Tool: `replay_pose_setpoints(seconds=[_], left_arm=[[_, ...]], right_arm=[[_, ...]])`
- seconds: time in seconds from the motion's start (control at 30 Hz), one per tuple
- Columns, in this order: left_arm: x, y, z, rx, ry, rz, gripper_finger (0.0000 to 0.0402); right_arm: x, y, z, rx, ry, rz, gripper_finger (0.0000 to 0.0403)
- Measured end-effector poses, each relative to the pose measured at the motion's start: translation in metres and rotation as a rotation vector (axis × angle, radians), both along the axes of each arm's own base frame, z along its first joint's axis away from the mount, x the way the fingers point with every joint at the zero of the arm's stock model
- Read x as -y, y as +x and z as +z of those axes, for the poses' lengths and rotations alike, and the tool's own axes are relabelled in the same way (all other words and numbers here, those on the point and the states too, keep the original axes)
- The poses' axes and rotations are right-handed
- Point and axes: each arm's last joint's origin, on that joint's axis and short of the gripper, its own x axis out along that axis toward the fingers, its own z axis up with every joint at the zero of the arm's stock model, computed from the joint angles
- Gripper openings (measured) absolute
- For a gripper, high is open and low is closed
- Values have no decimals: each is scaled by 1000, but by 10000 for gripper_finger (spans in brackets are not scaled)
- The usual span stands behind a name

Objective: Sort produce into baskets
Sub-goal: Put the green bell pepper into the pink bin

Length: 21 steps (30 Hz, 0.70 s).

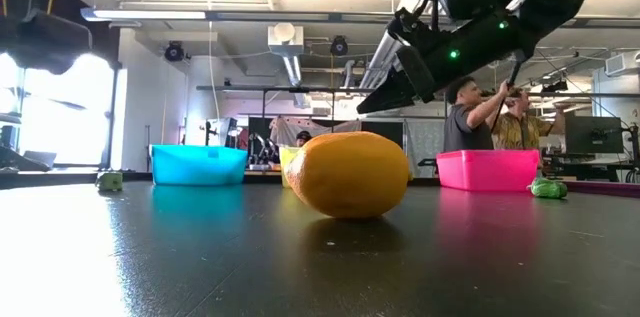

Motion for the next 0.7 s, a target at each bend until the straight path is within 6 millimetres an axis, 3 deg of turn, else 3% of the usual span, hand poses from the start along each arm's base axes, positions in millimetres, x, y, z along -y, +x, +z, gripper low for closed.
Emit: replay_pose_setpoints(seconds=[0.23, 0.7], left_arm=[[-2, -2, -6, -50, 44, 0, 145], [-1, -2, -26, -159, 92, -43, 120]], right_arm=[[-4, 0, -1, -8, -11, -5, 0], [-4, 0, -1, -11, -19, -6, 0]])
